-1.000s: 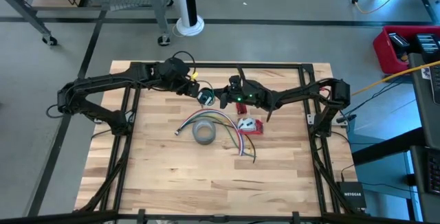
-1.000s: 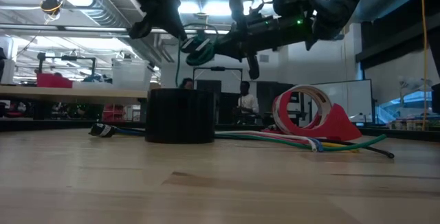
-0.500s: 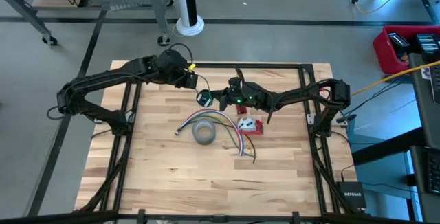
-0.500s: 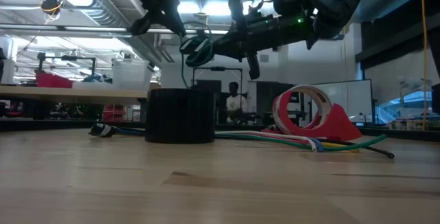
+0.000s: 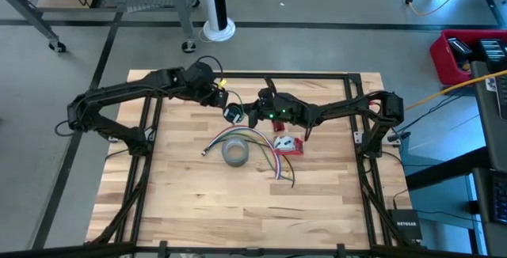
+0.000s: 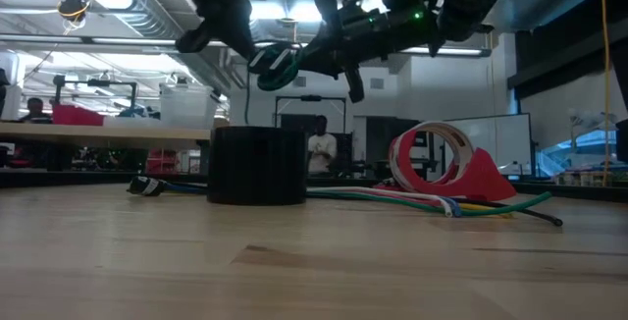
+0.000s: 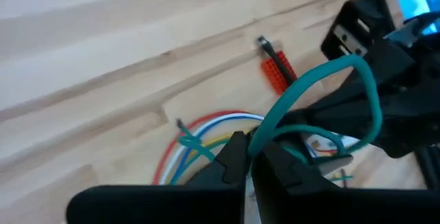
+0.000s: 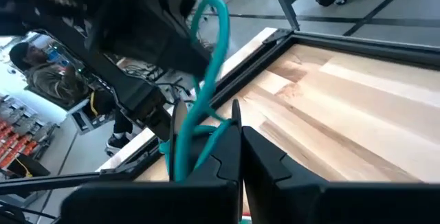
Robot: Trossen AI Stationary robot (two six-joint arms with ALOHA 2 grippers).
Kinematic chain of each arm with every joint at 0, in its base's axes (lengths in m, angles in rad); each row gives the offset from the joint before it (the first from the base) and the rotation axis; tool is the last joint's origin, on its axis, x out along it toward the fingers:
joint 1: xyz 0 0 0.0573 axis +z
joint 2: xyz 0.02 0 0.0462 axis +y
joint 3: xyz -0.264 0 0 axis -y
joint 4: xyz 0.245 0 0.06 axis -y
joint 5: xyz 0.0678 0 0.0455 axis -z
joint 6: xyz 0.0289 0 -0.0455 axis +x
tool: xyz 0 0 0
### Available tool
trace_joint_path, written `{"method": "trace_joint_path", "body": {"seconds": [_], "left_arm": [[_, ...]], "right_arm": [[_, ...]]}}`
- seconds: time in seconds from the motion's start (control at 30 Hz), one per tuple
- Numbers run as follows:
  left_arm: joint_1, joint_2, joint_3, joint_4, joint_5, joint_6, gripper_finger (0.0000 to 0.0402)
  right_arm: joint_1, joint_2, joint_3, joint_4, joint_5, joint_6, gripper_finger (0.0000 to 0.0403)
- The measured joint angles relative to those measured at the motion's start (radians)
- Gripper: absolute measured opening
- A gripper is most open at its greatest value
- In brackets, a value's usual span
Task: Coil cords
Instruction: Coil the green wire onto the black spool
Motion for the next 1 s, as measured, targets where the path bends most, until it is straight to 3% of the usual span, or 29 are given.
{"method": "trace_joint_path", "body": {"seconds": [0.33, 0.5, 0.73, 1.0], "left_arm": [[0.073, -0.025, 0.0, -0.024, -0.004, 0.116, 0.0001], [0.105, -0.067, 0.0, -0.121, -0.022, 0.125, 0.0001], [0.084, -0.077, -0.002, -0.3, -0.086, 0.112, 0.0001], [0.011, -0.077, -0.061, -0.296, -0.136, 0.087, 0.0001]], "right_arm": [[-0.001, 0.0, 0.0, -0.037, 0.0, 0.0, 0.0007], [-0.002, 0.0, 0.0, -0.03, 0.0, 0.0, 0.0007], [-0.002, 0.0, -0.001, -0.011, 0.0, 0.0, 0.0007], [-0.003, -0.003, -0.002, 0.093, 0.0, 0.001, 0.0007]]}}
